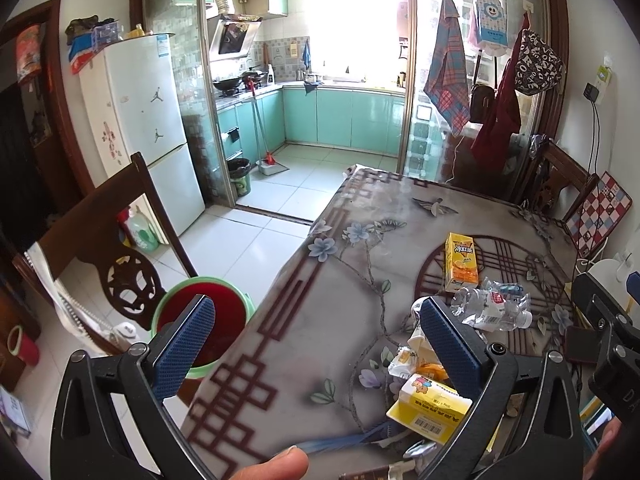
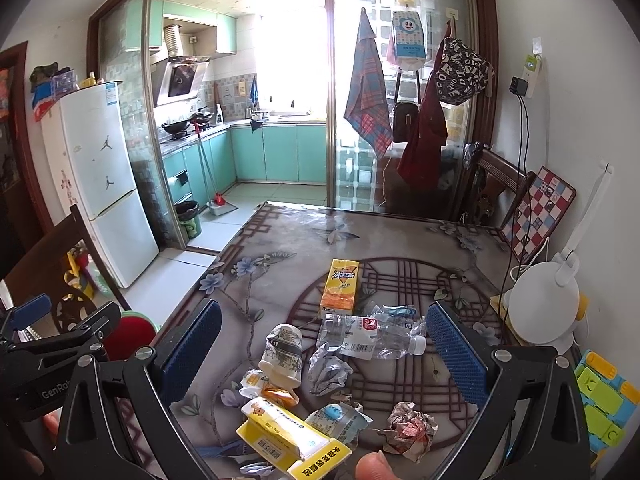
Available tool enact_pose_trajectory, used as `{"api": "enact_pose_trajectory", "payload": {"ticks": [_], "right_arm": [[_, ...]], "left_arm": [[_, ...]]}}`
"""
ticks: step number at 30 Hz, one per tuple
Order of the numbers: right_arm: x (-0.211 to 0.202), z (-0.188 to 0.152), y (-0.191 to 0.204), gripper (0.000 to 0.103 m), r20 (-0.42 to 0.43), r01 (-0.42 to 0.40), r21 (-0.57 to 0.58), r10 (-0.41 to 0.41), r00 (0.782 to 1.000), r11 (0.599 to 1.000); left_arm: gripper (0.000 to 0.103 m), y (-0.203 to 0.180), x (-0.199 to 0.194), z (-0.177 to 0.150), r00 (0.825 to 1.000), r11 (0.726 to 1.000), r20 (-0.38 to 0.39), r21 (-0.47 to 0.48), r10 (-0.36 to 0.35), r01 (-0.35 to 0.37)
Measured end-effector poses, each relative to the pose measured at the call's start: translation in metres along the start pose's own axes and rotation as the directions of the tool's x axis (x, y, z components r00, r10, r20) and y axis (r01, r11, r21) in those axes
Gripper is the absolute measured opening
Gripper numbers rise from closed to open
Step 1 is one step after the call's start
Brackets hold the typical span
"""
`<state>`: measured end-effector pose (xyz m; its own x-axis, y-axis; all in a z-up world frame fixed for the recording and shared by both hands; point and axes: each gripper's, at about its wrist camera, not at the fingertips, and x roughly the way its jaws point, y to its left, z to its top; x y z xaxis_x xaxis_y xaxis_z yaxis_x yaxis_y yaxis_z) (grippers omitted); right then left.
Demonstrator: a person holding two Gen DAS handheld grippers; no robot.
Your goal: Collect trash
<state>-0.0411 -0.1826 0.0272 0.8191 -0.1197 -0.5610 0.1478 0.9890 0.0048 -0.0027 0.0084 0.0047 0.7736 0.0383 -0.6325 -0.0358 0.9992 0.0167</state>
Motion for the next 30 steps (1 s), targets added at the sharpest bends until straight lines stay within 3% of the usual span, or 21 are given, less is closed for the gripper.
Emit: {"api": "enact_pose_trajectory", "payload": {"ticks": [19,27,30], "right_arm": [[0.003,-0.001,-0.003,0.103,-0.012,0.004,0.007,-0.004,1.000,1.000],[0.003,-0.001,-0.002,0.103,-0.015,0.002,0.006,-0.002,1.000,1.000],[0.004,-0.002,-0.001,0.103,-0.018,0.003,0.003,-0.003,1.000,1.000]], "left_arm": [[0.103,-0.002,0.003,-0.002,1.000,1.000,-0.014,0.016,-0.016,0.017],[0.103,0.003,0.003,-0.002,1.000,1.000,-0.010,-0.005,-0.018,0.018],[0.103,0.008,0.008,-0.001,0.998,0.999,-0.043,-0.039,-0.035,0.034]]}}
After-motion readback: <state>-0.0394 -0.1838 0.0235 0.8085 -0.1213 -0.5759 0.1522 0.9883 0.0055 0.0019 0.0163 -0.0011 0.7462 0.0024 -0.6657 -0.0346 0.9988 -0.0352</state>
